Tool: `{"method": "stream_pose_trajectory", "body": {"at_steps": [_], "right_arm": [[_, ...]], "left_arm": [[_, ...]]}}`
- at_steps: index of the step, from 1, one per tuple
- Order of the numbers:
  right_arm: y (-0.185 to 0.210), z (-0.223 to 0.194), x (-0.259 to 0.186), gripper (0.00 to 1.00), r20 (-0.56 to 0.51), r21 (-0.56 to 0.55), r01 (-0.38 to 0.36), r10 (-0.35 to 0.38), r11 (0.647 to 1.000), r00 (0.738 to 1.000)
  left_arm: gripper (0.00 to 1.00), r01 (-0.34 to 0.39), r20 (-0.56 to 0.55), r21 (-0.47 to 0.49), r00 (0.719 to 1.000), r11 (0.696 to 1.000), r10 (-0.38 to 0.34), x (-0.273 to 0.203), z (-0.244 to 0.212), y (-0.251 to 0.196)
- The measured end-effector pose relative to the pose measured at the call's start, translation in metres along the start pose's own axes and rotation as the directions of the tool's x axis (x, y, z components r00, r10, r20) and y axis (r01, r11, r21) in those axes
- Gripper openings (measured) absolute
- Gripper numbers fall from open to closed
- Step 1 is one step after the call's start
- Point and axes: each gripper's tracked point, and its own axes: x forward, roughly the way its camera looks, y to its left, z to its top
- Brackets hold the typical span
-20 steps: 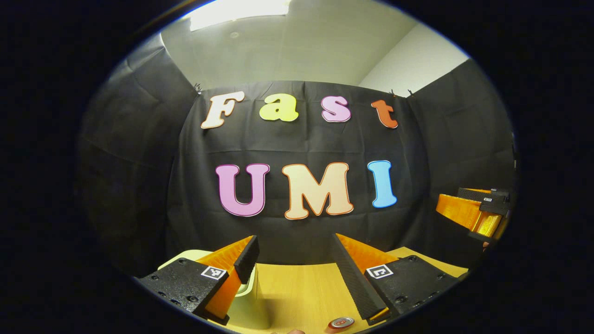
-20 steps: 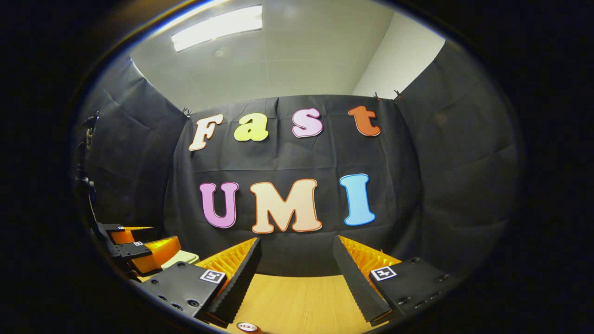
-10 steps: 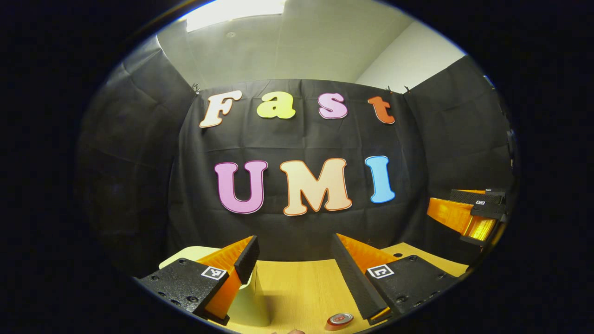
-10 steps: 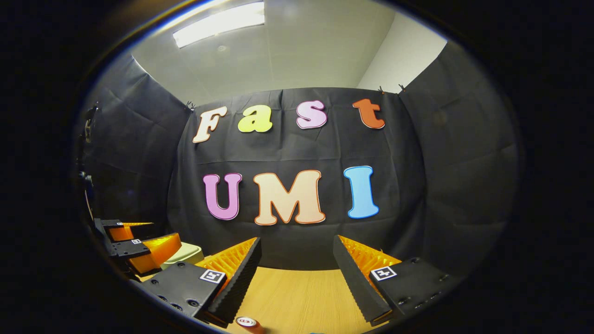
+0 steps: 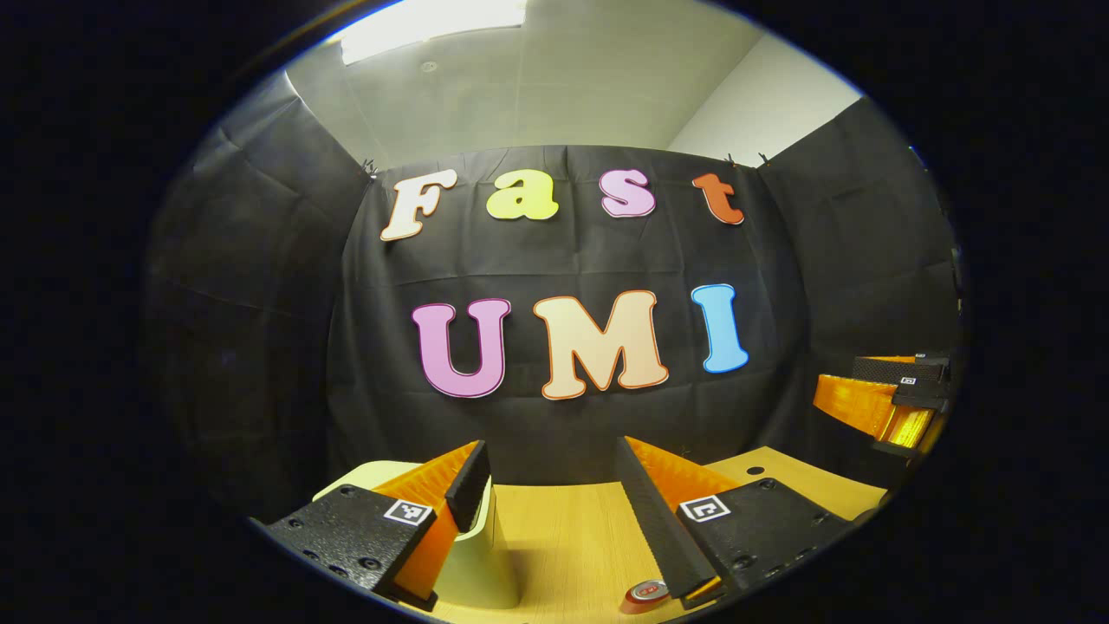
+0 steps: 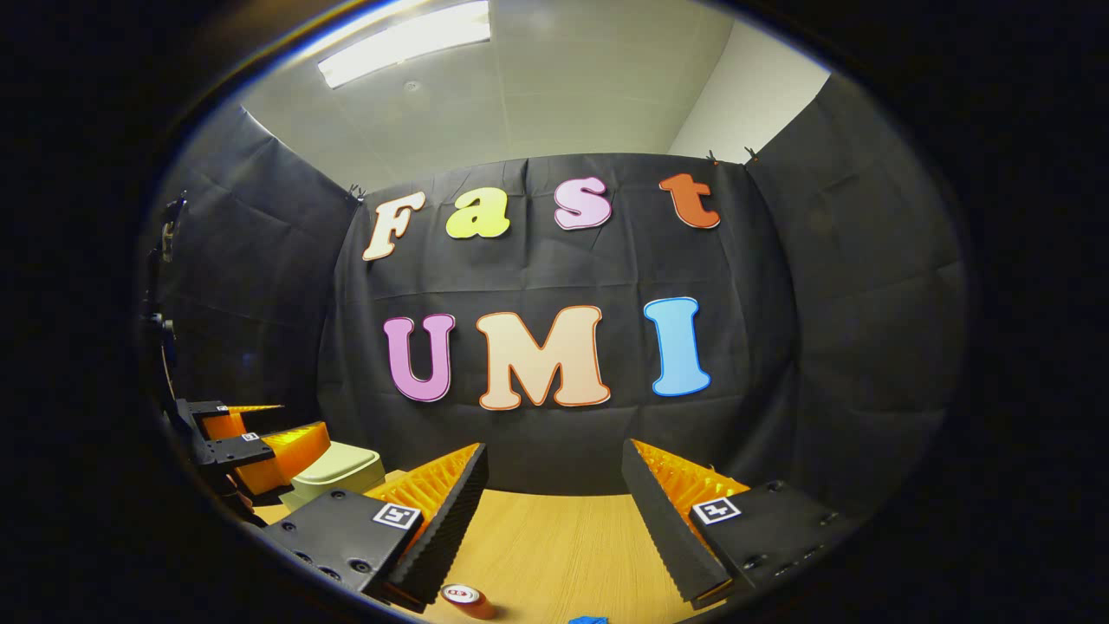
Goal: Press the lid of the desktop garbage bin to open it, pick up the crumpled paper on the desktop and throw it into the bin, then pick up the pop can on the desktop and drop it into the bin, and finally close the garbage bin lid.
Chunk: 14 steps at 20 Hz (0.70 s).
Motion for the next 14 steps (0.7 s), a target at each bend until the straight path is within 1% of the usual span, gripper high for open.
{"method": "stream_pose_trajectory", "body": {"at_steps": [1, 2, 3, 6, 7, 9, 10, 13, 14], "right_arm": [[0.0, 0.0, 0.0, 0.97, 0.001, -0.003, -0.002, 0.002, 1.0, 1.0], [0.001, 0.0, 0.0, 0.97, 0.0, -0.005, -0.004, 0.004, 1.0, 1.0], [0.003, -0.002, 0.001, 0.98, -0.001, -0.005, -0.008, 0.008, 1.0, 1.0], [0.006, -0.003, 0.003, 0.97, -0.006, -0.001, -0.014, 0.014, 1.0, 1.0], [0.008, -0.004, 0.004, 0.98, -0.007, -0.002, -0.016, 0.016, 1.0, 1.0], [0.013, -0.004, 0.007, 0.97, -0.007, -0.006, -0.022, 0.022, 1.0, 1.0], [0.016, -0.004, 0.009, 0.97, -0.007, -0.008, -0.026, 0.026, 1.0, 1.0], [0.027, -0.006, 0.013, 0.98, -0.006, -0.014, -0.032, 0.031, 0.999, 0.999], [0.031, -0.006, 0.014, 0.98, -0.007, -0.012, -0.034, 0.034, 0.999, 0.999]], "left_arm": [[0.86, 0.009, -0.003, 0.001, 1.0, 1.0, -0.009, 0.0, -0.001, -0.001], [0.75, 0.008, -0.002, 0.001, 1.0, 1.0, -0.008, -0.001, -0.001, -0.001], [0.7, 0.005, -0.001, 0.0, 1.0, 1.0, -0.005, 0.0, 0.0, 0.002], [0.43, -0.011, -0.001, 0.002, 1.0, 1.0, 0.011, 0.001, -0.002, 0.011], [0.46, -0.018, -0.003, 0.001, 1.0, 1.0, 0.018, 0.001, -0.003, 0.015], [0.33, -0.02, -0.019, -0.004, 1.0, 1.0, 0.02, 0.0, -0.008, 0.021], [0.23, -0.035, -0.025, -0.006, 0.999, 0.999, 0.035, 0.0, -0.009, 0.028], [0.0, -0.079, -0.03, -0.017, 0.996, 0.997, 0.078, 0.0, -0.013, 0.052], [0.0, -0.092, -0.026, -0.017, 0.995, 0.996, 0.092, 0.0, -0.013, 0.06]]}}
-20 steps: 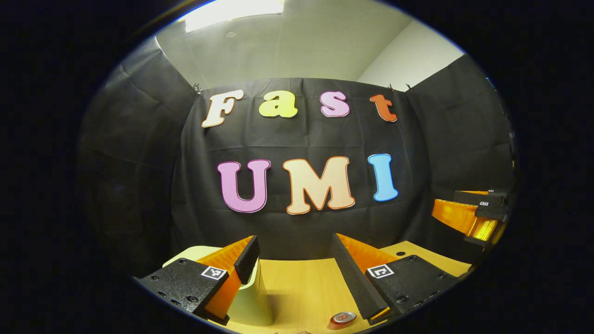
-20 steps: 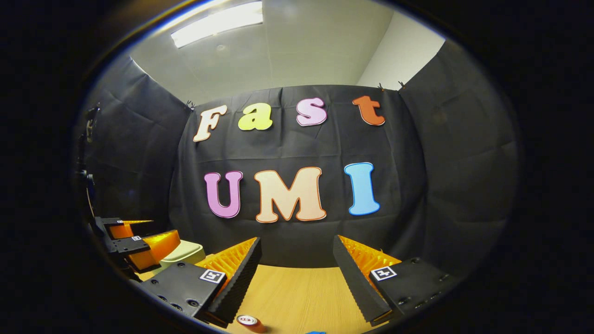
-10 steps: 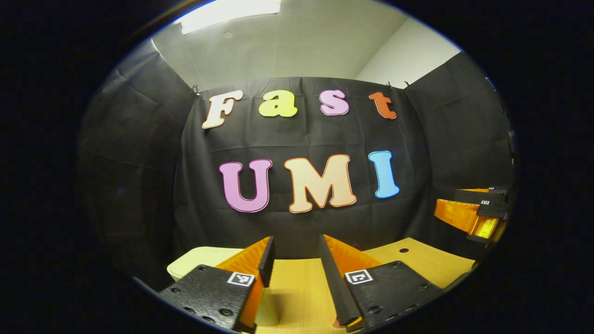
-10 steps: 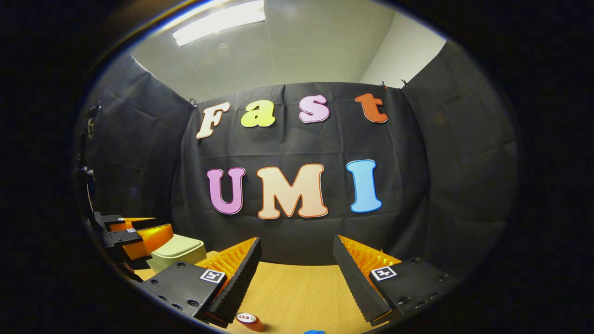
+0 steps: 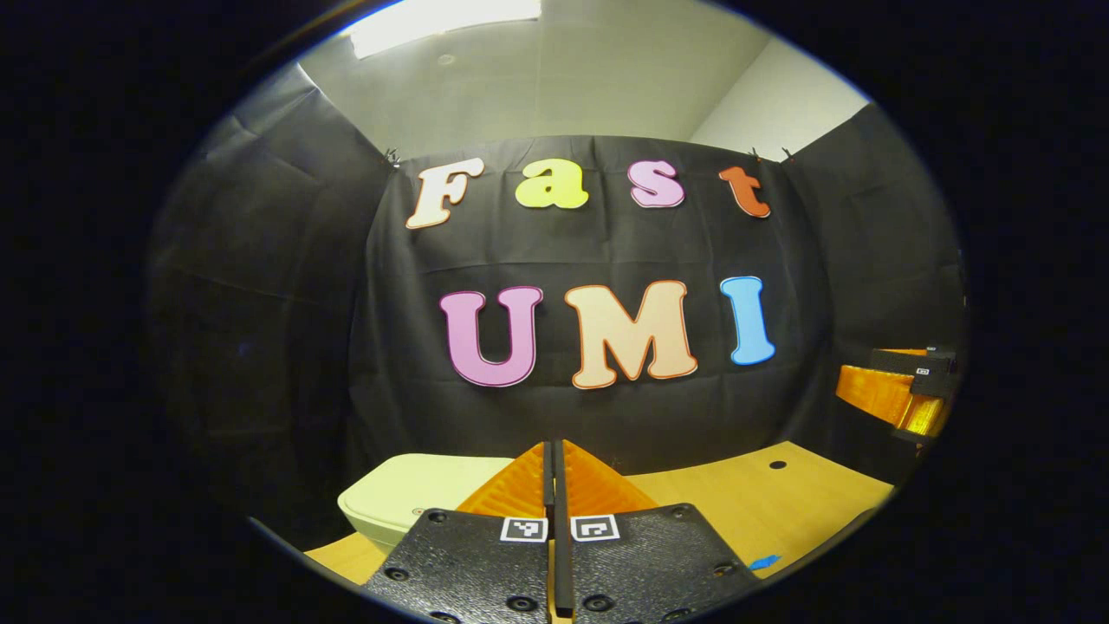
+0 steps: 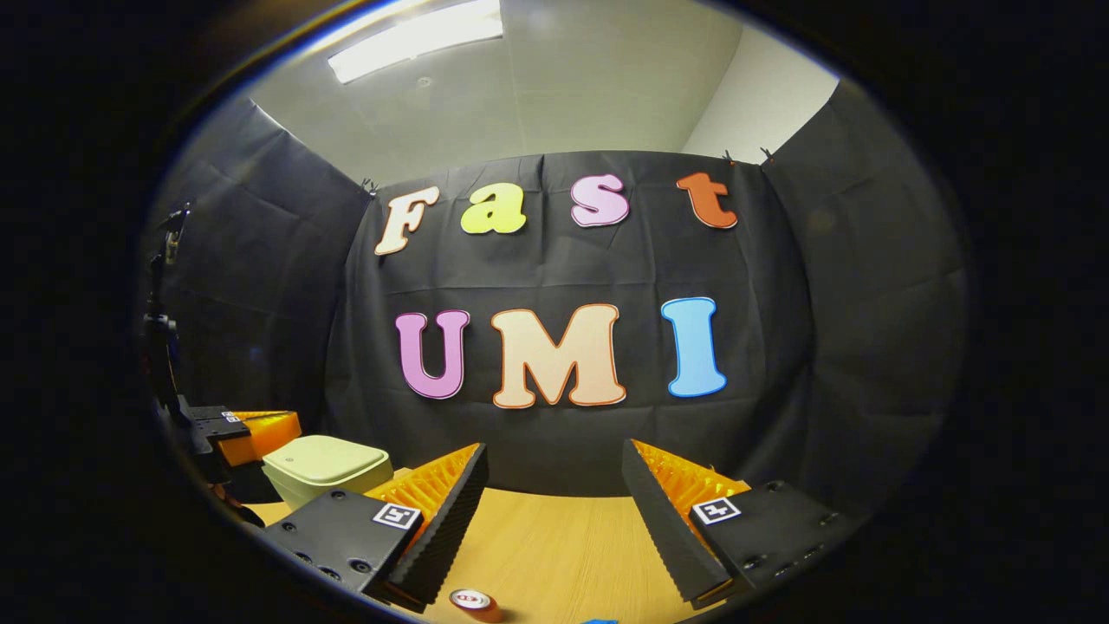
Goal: Press the lid of the desktop garbage bin to open it, pick up the crumpled paper on the desktop and throw it into the bin, then pick up the pop can on the desktop and drop it into the bin, and finally close the garbage bin lid.
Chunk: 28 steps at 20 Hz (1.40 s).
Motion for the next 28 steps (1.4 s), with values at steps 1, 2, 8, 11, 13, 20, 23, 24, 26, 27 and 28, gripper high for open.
{"method": "stream_pose_trajectory", "body": {"at_steps": [1, 2, 8, 11, 13, 20, 23, 24, 26, 27, 28], "right_arm": [[0.005, -0.001, 0.001, 0.98, -0.002, 0.003, -0.004, 0.004, 1.0, 1.0], [0.009, -0.003, 0.002, 0.97, -0.004, 0.003, -0.005, 0.005, 1.0, 1.0], [0.028, -0.015, 0.006, 0.98, -0.026, -0.011, 0.001, -0.002, 1.0, 1.0], [0.034, -0.021, 0.007, 0.97, -0.036, -0.021, 0.016, -0.016, 1.0, 0.999], [0.036, -0.026, 0.008, 0.98, -0.046, -0.027, 0.029, -0.03, 0.999, 0.998], [0.036, -0.046, 0.008, 0.98, -0.093, -0.05, 0.073, -0.077, 0.996, 0.993], [0.035, -0.049, 0.01, 0.98, -0.101, -0.059, 0.078, -0.084, 0.995, 0.991], [0.034, -0.049, 0.011, 0.98, -0.099, -0.062, 0.078, -0.084, 0.995, 0.992], [0.031, -0.046, 0.011, 0.98, -0.091, -0.061, 0.078, -0.083, 0.995, 0.992], [0.03, -0.042, 0.012, 0.98, -0.086, -0.056, 0.072, -0.077, 0.996, 0.993], [0.028, -0.041, 0.011, 0.98, -0.084, -0.057, 0.068, -0.073, 0.996, 0.994]], "left_arm": [[0.0, -0.024, 0.003, 0.009, 1.0, 1.0, 0.024, 0.002, -0.002, 0.011], [0.0, -0.038, 0.0, 0.021, 0.999, 0.999, 0.038, 0.004, -0.004, 0.02], [0.0, -0.086, -0.049, 0.028, 0.995, 0.996, 0.088, 0.013, -0.028, 0.063], [0.0, -0.097, -0.094, 0.022, 0.991, 0.995, 0.098, 0.017, -0.05, 0.08], [0.0, -0.092, -0.127, 0.007, 0.988, 0.996, 0.092, 0.022, -0.065, 0.087], [0.0, -0.111, -0.218, -0.053, 0.971, 0.992, 0.097, 0.031, -0.108, 0.108], [0.0, -0.119, -0.216, -0.083, 0.971, 0.989, 0.099, 0.029, -0.116, 0.108], [0.0, -0.128, -0.211, -0.1, 0.972, 0.987, 0.104, 0.03, -0.119, 0.106], [0.0, -0.132, -0.186, -0.039, 0.975, 0.991, 0.122, 0.03, -0.12, 0.104], [0.0, -0.128, -0.149, -0.014, 0.981, 0.992, 0.124, 0.028, -0.11, 0.103], [0.0, -0.111, -0.111, -0.009, 0.988, 0.994, 0.109, 0.032, -0.099, 0.1]]}}
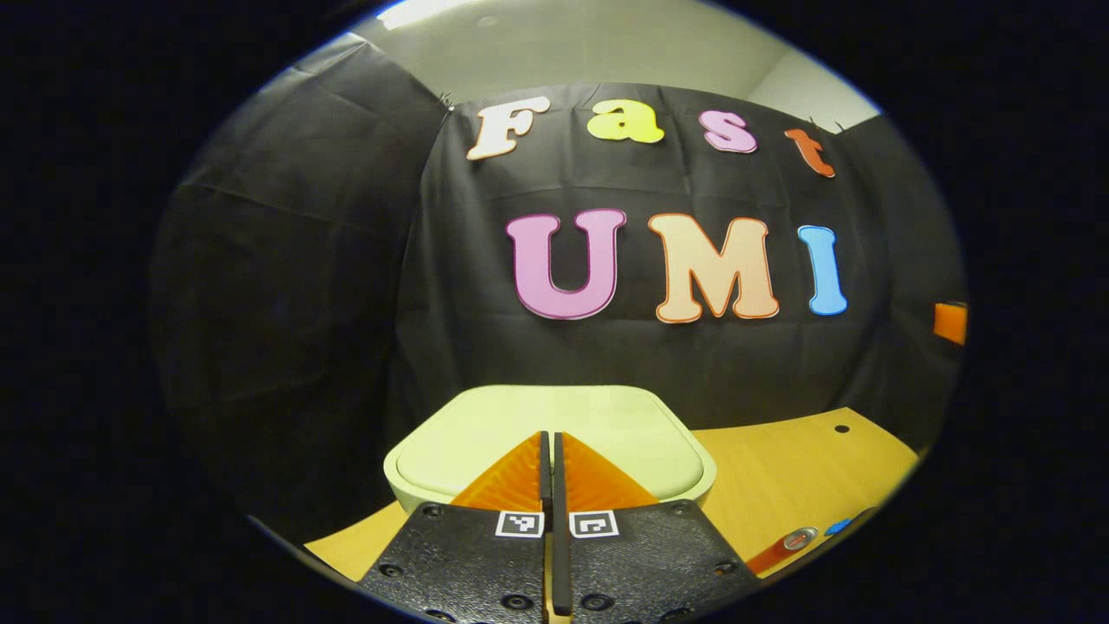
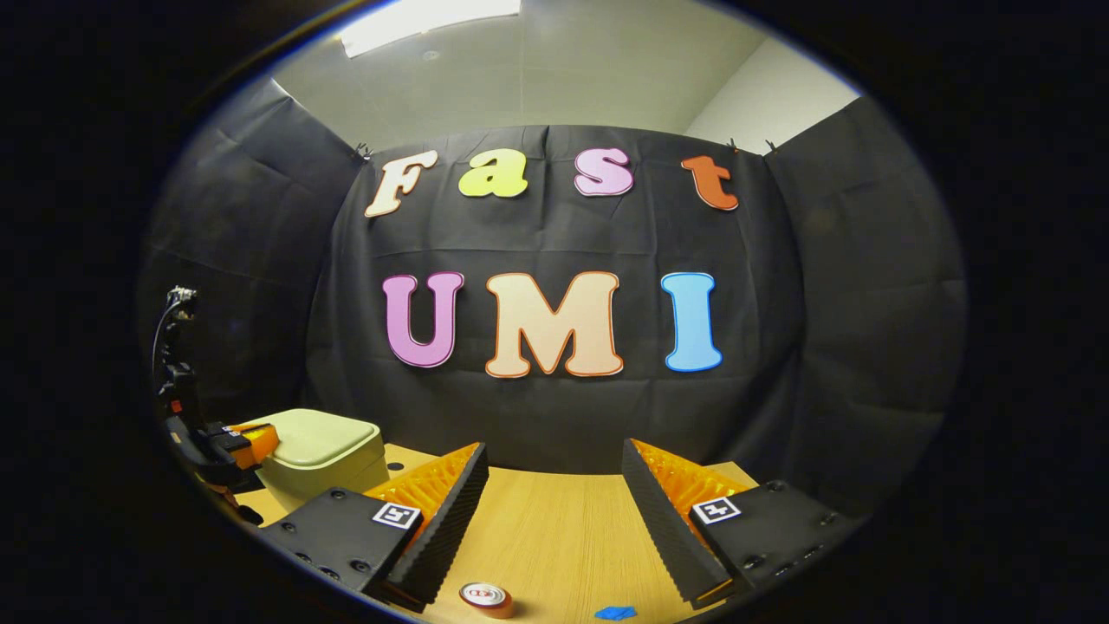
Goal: Press the lid of the desktop garbage bin to open it, pick up the crumpled paper on the desktop and throw it into the bin, then pick up the pop can on the desktop and drop it into the bin, and finally close the garbage bin lid.
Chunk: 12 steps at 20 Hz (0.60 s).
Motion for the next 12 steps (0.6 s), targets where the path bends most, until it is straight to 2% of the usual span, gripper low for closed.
{"method": "stream_pose_trajectory", "body": {"at_steps": [2, 6, 10, 11, 12], "right_arm": [[-0.01, 0.006, 0.0, 0.98, 0.013, -0.012, 0.0, 0.0, 1.0, 1.0], [-0.028, 0.012, 0.001, 0.98, 0.024, -0.001, 0.001, -0.001, 1.0, 1.0], [-0.049, 0.01, 0.0, 0.98, 0.025, -0.006, 0.004, -0.004, 1.0, 1.0], [-0.054, 0.01, 0.0, 0.98, 0.025, -0.005, 0.005, -0.005, 1.0, 1.0], [-0.059, 0.008, 0.0, 0.98, 0.024, -0.003, 0.005, -0.005, 1.0, 1.0]], "left_arm": [[0.0, -0.009, -0.005, 0.019, 1.0, 1.0, 0.009, 0.004, 0.006, -0.004], [0.0, -0.008, 0.082, 0.0, 0.997, 1.0, 0.008, 0.0, 0.048, -0.016], [0.0, 0.081, 0.155, -0.037, 0.985, 0.996, -0.075, -0.009, 0.085, -0.052], [0.0, 0.126, 0.165, -0.041, 0.979, 0.991, -0.118, -0.012, 0.09, -0.066], [0.14, 0.157, 0.169, -0.041, 0.974, 0.987, -0.148, -0.016, 0.094, -0.079]]}}
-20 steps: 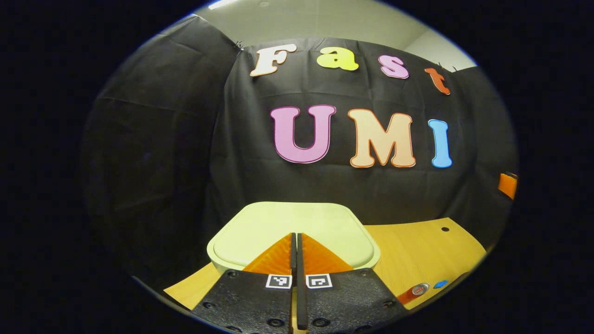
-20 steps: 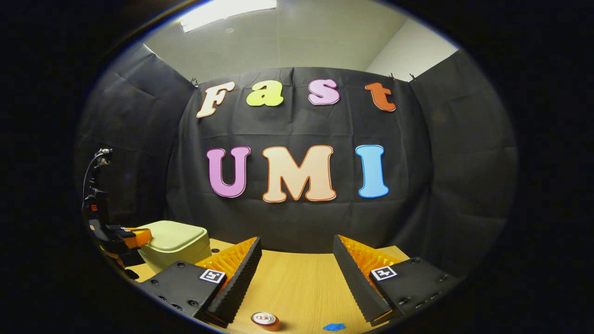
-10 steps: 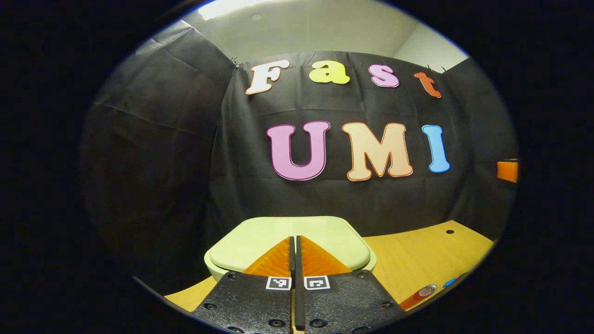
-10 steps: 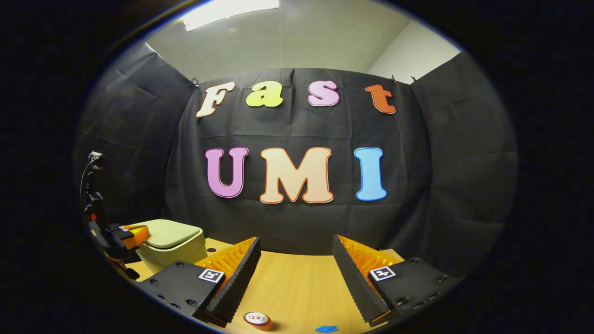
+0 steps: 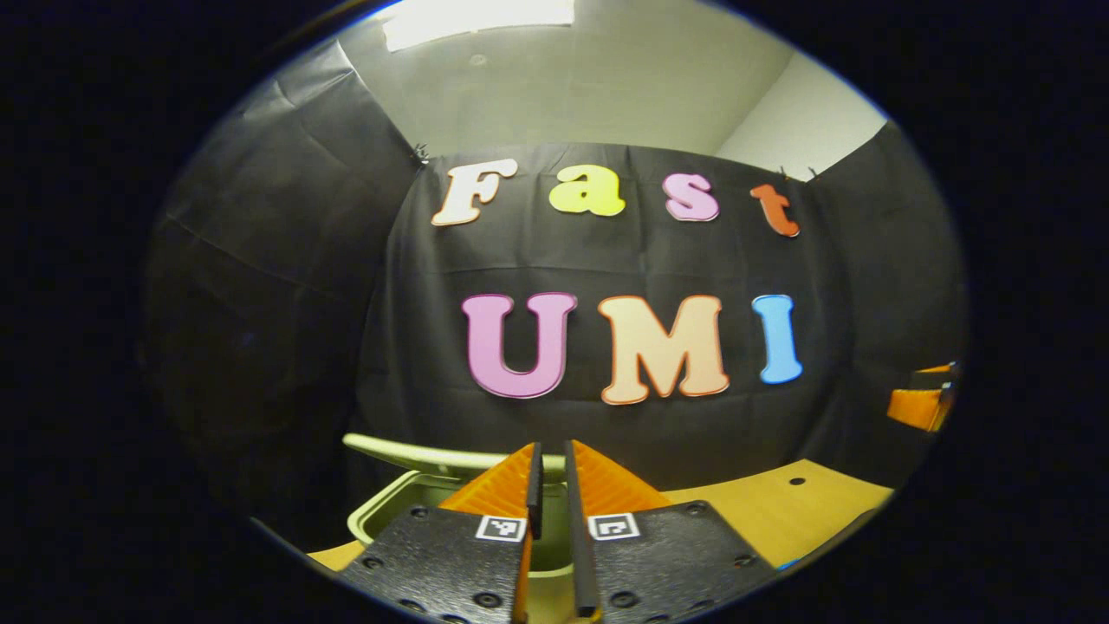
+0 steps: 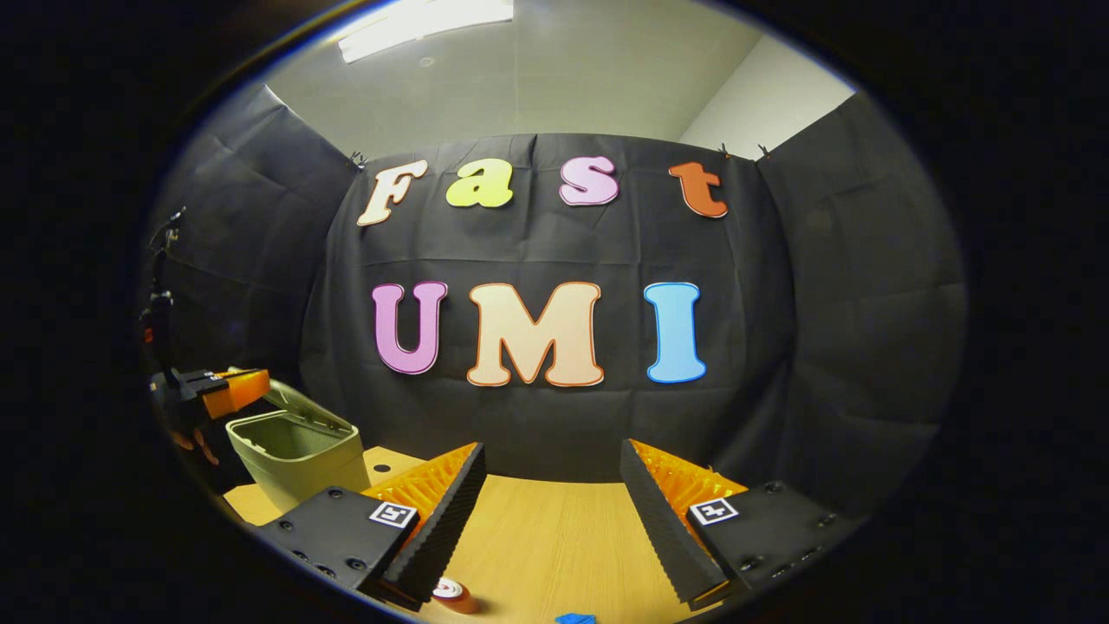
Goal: Press the lid of the desktop garbage bin to open it, pick up the crumpled paper on the desktop and throw it into the bin, then pick up the pop can on the desktop and drop it into the bin, and finally close the garbage bin lid.
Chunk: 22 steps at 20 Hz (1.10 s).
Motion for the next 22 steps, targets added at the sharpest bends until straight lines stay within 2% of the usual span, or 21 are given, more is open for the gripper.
{"method": "stream_pose_trajectory", "body": {"at_steps": [1, 3, 5, 6, 8, 12, 16, 21, 22], "right_arm": [[-0.004, -0.001, 0.0, 0.98, -0.003, 0.002, -0.002, 0.002, 1.0, 1.0], [-0.013, -0.006, 0.001, 0.98, -0.012, -0.001, -0.004, 0.004, 1.0, 1.0], [-0.022, -0.012, 0.002, 0.98, -0.016, -0.013, -0.005, 0.004, 1.0, 1.0], [-0.025, -0.018, 0.004, 0.98, -0.022, -0.019, -0.006, 0.006, 1.0, 1.0], [-0.034, -0.034, 0.007, 0.98, -0.044, -0.031, -0.008, 0.007, 1.0, 0.999], [-0.042, -0.078, 0.011, 0.98, -0.115, -0.024, -0.019, 0.016, 1.0, 0.993], [-0.05, -0.136, 0.013, 0.98, -0.216, -0.057, -0.026, 0.013, 0.998, 0.976], [-0.05, -0.212, 0.008, 0.98, -0.352, -0.073, -0.056, 0.027, 0.996, 0.936], [-0.05, -0.228, 0.006, 0.99, -0.379, -0.079, -0.065, 0.03, 0.995, 0.925]], "left_arm": [[0.27, 0.021, 0.003, 0.0, 1.0, 1.0, -0.021, -0.001, 0.003, -0.01], [0.6, 0.035, 0.013, 0.011, 0.999, 0.999, -0.035, -0.005, 0.005, -0.024], [0.62, 0.044, 0.017, 0.015, 0.999, 0.999, -0.044, -0.011, 0.006, -0.039], [0.73, 0.054, 0.013, 0.015, 0.998, 0.998, -0.054, -0.015, 0.004, -0.048], [0.89, 0.069, 0.0, 0.025, 0.998, 0.997, -0.069, -0.023, -0.002, -0.063], [0.95, 0.081, -0.018, 0.029, 0.997, 0.996, -0.08, -0.03, -0.003, -0.081], [0.92, 0.085, -0.001, 0.014, 0.996, 0.996, -0.085, -0.037, 0.011, -0.092], [0.92, 0.06, 0.001, 0.051, 0.998, 0.997, -0.06, -0.042, 0.018, -0.09], [0.94, 0.05, 0.002, 0.057, 0.999, 0.997, -0.05, -0.043, 0.019, -0.087]]}}
